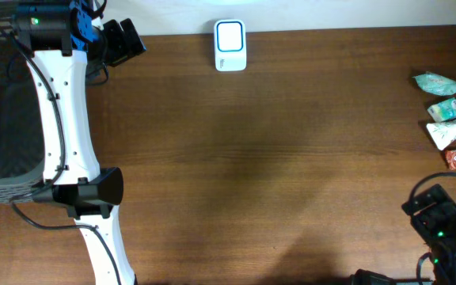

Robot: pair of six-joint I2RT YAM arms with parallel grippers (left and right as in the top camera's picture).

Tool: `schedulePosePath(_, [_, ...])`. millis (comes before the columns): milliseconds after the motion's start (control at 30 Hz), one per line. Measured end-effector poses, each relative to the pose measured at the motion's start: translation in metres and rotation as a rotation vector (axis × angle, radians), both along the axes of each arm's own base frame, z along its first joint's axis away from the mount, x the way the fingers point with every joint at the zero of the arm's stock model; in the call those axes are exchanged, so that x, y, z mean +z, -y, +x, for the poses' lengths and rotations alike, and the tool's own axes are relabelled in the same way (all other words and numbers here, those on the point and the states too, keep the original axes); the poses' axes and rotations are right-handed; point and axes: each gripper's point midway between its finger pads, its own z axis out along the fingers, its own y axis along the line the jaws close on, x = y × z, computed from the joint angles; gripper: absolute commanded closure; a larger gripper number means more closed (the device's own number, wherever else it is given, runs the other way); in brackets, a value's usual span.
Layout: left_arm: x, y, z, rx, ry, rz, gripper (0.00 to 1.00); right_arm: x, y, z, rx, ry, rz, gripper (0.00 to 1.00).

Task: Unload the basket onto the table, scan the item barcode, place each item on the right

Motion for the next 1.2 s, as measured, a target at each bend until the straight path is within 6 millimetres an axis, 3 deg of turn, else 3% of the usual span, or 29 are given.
schedulePosePath(167, [0.000,0.000,0.000,0.000,0.000,0.000,0.01,-0.003,-0.031,0.049,0.335,0.083,-0.114,0.01])
schedulePosePath(300, [0.000,0.000,0.000,0.000,0.000,0.000,0.01,-0.016,-0.054,0.064,0.511,0.165,-0.191,0.01])
schedulePosePath(567, [0.000,0.000,0.000,0.000,0.000,0.001,0.01,-0.067,-0.075,0.086,0.663,0.378,-0.300,0.01])
schedulePosePath(867, [0.000,0.000,0.000,0.000,0.000,0.000,0.01,-0.082,-0.101,0.097,0.816,0.563,-0.394,0.01])
schedulePosePath(1200, [0.000,0.000,0.000,0.000,0.000,0.000,0.01,-0.085,-0.104,0.102,0.809,0.677,-0.442,0.01])
